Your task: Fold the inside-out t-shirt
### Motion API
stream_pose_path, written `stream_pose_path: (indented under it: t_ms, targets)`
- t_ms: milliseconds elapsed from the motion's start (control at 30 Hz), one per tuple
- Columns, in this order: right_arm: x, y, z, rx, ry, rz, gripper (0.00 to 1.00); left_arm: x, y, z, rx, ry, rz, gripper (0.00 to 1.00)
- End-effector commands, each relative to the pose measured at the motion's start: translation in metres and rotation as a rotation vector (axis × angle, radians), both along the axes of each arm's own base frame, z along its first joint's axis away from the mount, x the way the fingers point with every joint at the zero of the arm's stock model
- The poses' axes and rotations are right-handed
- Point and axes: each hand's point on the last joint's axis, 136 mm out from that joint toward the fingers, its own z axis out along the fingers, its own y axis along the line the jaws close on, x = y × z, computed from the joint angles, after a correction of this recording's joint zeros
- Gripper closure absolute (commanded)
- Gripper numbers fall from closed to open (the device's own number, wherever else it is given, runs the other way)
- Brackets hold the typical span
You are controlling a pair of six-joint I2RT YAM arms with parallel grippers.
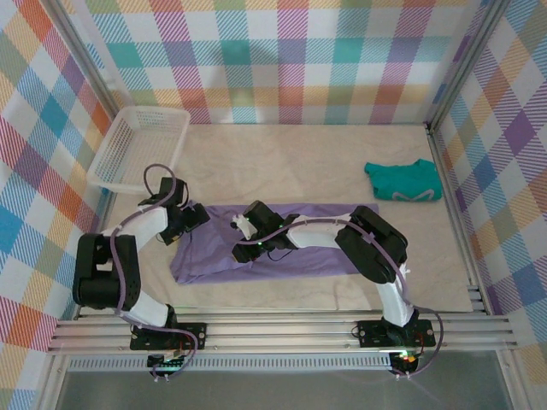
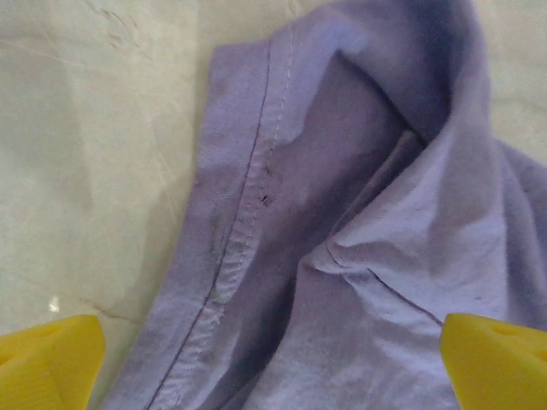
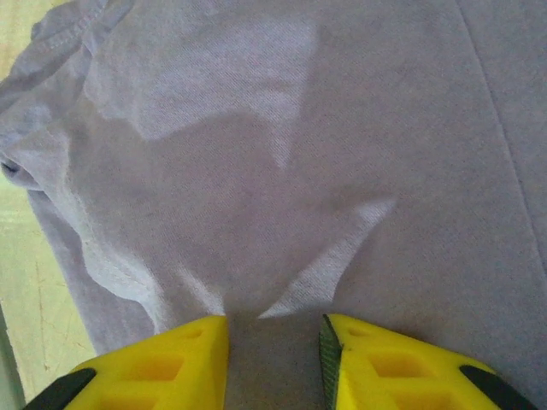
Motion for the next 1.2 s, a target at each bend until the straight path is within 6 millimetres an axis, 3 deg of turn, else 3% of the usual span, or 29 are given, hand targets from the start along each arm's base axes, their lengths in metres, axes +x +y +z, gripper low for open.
stream_pose_path:
  t_ms: [0,200,367,500,800,1167]
  targets:
    - [-0.001,-0.003,0.021,0.032,0.013,-0.012,0.63,0.007,-0.004,-0.003,-0.026,0.004,-0.046,0.00]
    - [0.002,-0.004,0.029,0.044,0.005,-0.020,0.62,-0.004,-0.023,-0.021,-0.115,0.066,-0.103,0.00]
    - [0.010,-0.011,0.038,0.038,-0.026,-0.043,0.62,-0.020,-0.054,-0.016,-0.175,0.047,-0.190,0.00]
    - [0.016,-0.012,0.045,0.045,-0.037,-0.057,0.61,-0.035,-0.067,-0.018,-0.177,0.064,-0.234,0.07]
    - [0.019,-0.018,0.049,0.034,-0.051,-0.072,0.60,-0.045,-0.085,-0.023,-0.232,0.052,-0.277,0.41]
    - [0.020,-0.023,0.043,0.005,-0.050,-0.093,0.60,-0.045,-0.099,-0.020,-0.313,0.027,-0.303,0.79]
